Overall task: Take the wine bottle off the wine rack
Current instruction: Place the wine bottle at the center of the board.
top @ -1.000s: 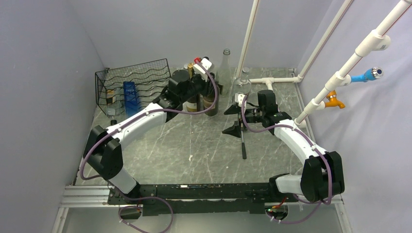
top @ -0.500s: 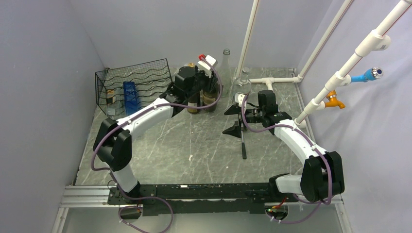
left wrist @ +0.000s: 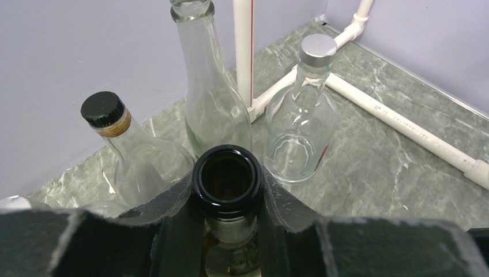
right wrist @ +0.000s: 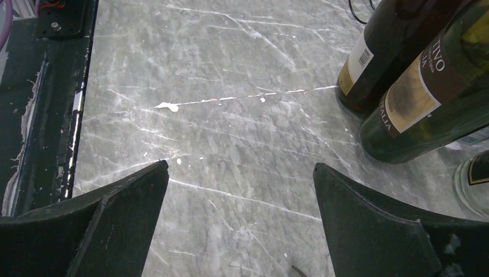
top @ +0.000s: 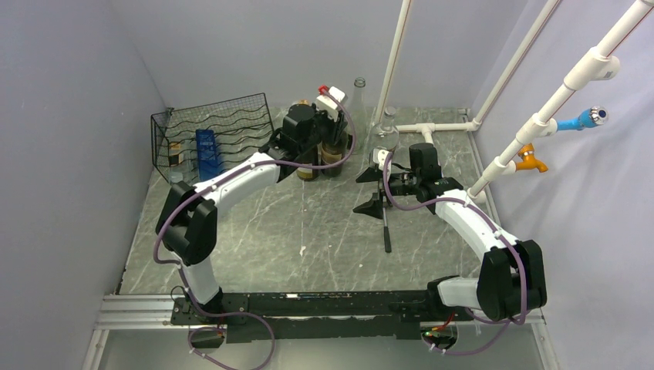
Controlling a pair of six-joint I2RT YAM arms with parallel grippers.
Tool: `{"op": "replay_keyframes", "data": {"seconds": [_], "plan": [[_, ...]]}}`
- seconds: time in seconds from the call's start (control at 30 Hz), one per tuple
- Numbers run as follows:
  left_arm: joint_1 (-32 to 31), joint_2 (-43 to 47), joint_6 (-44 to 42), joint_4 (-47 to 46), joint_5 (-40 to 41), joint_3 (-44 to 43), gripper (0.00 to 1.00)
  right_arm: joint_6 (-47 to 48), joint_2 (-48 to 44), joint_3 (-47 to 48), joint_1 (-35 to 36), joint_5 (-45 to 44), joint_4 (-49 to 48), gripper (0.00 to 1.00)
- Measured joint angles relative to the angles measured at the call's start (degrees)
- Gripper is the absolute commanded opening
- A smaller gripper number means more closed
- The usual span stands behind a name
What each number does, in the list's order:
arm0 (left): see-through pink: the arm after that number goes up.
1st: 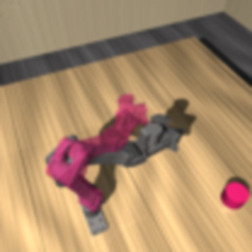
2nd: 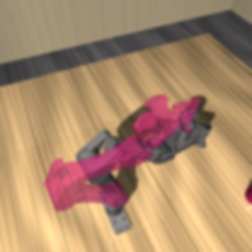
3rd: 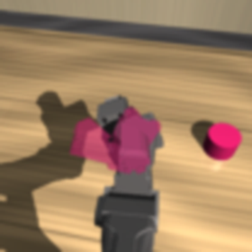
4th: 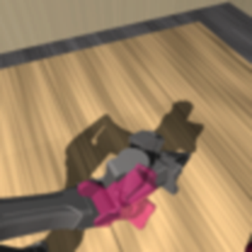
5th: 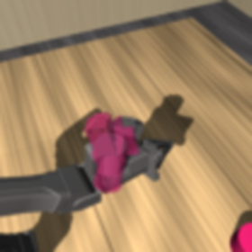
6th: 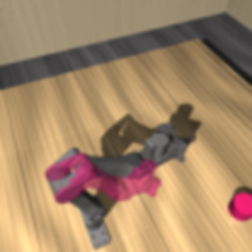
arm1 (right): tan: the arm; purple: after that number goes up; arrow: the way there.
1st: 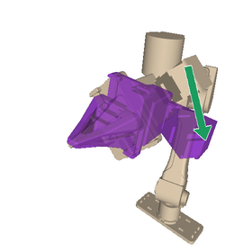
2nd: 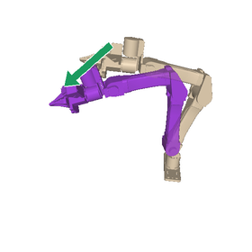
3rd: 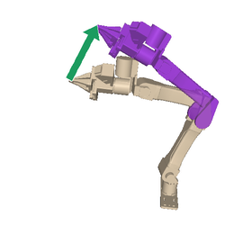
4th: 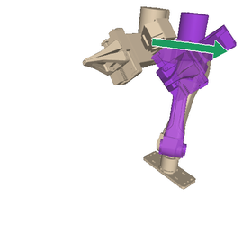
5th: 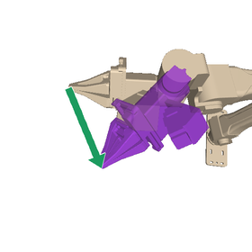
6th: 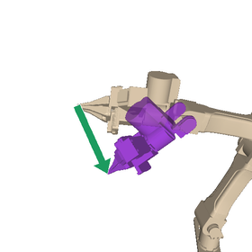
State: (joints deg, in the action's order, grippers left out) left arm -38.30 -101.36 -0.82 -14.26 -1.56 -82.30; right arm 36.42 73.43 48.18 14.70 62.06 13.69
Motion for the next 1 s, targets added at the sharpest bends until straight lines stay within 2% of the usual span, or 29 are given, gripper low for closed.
{"op": "replay_keyframes", "data": {"seconds": [0.33, 0.57, 0.83, 1.0], "plan": [[0.3, -1.7, 0.0, 0.1, 0.6, -0.1, 0.0, 0.1, 0.0, 0.0, 0.0, 0.0, 0.0, 1.0], [0.5, -1.8, 0.2, 0.1, 1.0, -0.6, 0.19, 0.6, 0.0, 0.0, 0.0, 0.0, 0.2, 1.0], [0.5, -1.8, 0.2, 0.1, 1.0, -0.6, 0.28, 0.7, 0.0, 0.0, 0.0, 0.0, 0.3, 1.0], [0.5, -1.9, 0.4, 0.1, 1.0, -0.6, 0.3, 0.7, 0.0, 0.0, 0.0, 0.0, 0.4, 1.0]]}}
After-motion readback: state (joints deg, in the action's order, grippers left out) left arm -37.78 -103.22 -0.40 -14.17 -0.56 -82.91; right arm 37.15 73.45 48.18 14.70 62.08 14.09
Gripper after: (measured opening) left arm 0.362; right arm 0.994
